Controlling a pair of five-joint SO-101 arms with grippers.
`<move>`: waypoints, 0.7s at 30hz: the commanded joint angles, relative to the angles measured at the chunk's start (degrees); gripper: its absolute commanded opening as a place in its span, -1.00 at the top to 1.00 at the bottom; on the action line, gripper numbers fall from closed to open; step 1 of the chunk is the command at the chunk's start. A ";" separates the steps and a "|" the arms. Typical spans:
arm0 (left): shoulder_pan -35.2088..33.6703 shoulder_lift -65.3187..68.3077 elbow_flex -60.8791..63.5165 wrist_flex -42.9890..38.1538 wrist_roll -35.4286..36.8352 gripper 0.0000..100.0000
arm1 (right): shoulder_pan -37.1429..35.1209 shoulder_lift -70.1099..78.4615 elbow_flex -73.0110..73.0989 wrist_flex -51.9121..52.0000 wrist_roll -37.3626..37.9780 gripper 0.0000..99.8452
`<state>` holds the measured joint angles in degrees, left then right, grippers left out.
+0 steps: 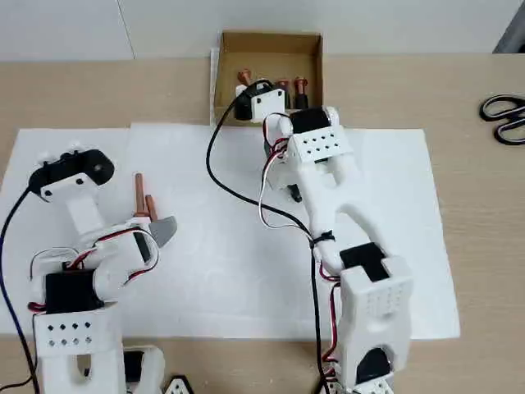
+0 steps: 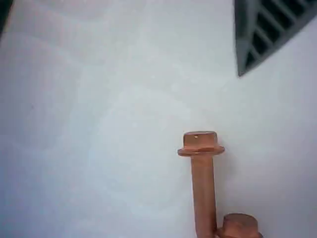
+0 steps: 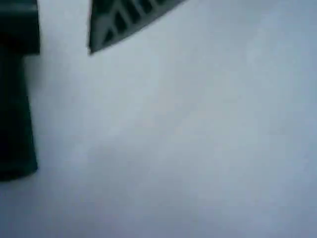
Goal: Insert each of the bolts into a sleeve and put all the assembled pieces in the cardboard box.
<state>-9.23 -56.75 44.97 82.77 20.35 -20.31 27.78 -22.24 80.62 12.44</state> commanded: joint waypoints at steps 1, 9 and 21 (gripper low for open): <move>-0.18 -0.44 -0.13 -0.18 -0.53 0.40 | -0.13 1.36 -0.35 -2.42 0.53 0.63; -0.18 -0.44 -0.13 -0.18 -0.53 0.40 | -0.22 6.02 -0.35 -6.46 0.53 0.64; -0.18 -0.44 -0.13 -0.26 -0.53 0.40 | 1.01 5.93 -2.29 -4.88 0.62 0.99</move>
<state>-9.23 -56.75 44.97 82.77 20.35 -19.96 34.46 -22.24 74.64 12.44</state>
